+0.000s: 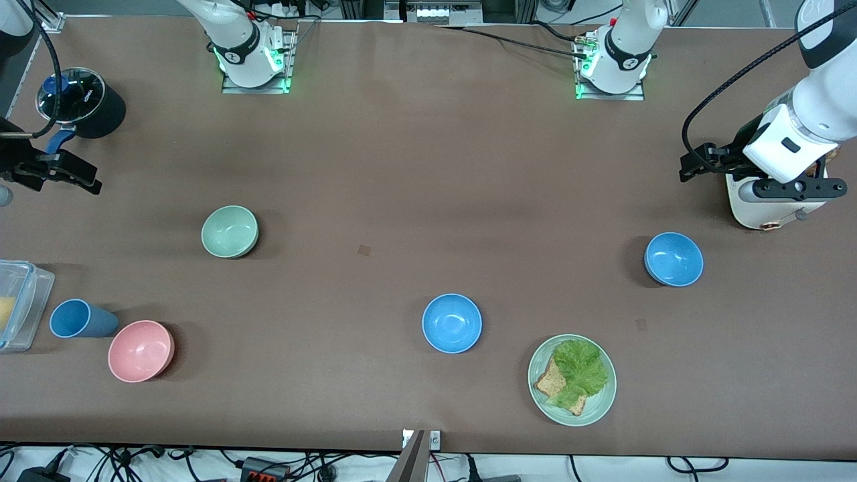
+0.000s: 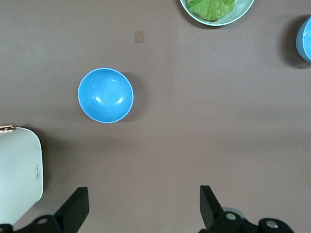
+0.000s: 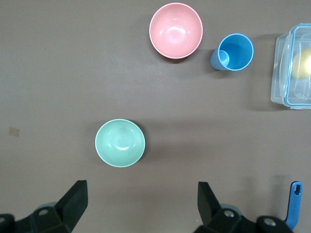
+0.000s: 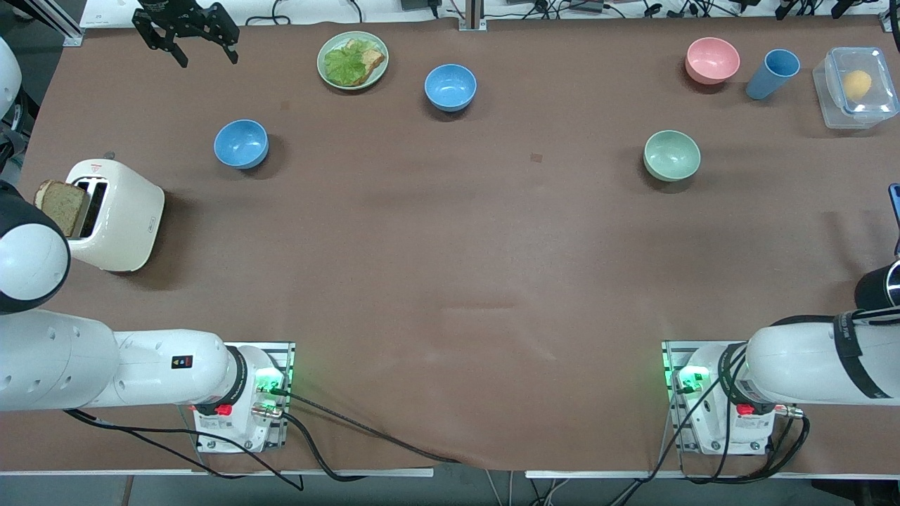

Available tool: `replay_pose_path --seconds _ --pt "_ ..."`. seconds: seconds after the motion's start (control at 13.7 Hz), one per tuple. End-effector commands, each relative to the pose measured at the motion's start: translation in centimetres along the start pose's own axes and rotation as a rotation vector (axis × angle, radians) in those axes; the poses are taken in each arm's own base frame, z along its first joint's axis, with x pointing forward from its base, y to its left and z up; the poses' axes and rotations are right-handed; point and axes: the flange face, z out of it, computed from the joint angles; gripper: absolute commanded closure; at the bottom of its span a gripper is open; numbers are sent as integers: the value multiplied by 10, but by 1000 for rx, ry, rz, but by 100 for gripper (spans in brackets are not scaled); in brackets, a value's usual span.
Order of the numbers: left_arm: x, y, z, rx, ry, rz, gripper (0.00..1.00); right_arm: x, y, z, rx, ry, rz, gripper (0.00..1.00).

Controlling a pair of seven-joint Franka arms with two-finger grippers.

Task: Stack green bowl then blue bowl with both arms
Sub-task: 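Reach the right gripper toward the pale green bowl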

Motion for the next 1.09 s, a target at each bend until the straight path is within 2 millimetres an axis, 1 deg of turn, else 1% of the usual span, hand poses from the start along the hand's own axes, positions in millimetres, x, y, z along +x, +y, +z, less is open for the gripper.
replay_pose_path --seconds 0.0,0.07,0.22,0.36,0.44,0.66,0.8,0.95,1.02 --pt "3 -1 -6 -19 -2 -3 0 -17 -1 4 0 -18 -20 0" --pt "4 -1 -8 -18 4 -2 0 -18 -1 7 0 -18 -20 0" --pt "9 0 -9 -19 -2 -2 0 -18 0 5 1 -6 -19 0" --pt "9 0 -11 -20 1 3 0 -15 0 6 -8 1 -20 0" --pt "10 -1 -11 -20 2 5 0 -11 2 14 -9 -19 -19 0" --pt "10 -1 -10 -20 -2 -3 0 5 3 60 -9 -92 -15 0" --pt "10 -1 -10 -20 -2 -2 0 14 4 96 -7 -141 -8 0" --pt "10 -1 -10 -20 -2 -2 0 25 15 148 -3 -220 9 0" --pt "10 -1 -10 -20 -2 -2 0 30 14 176 -1 -257 8 0"
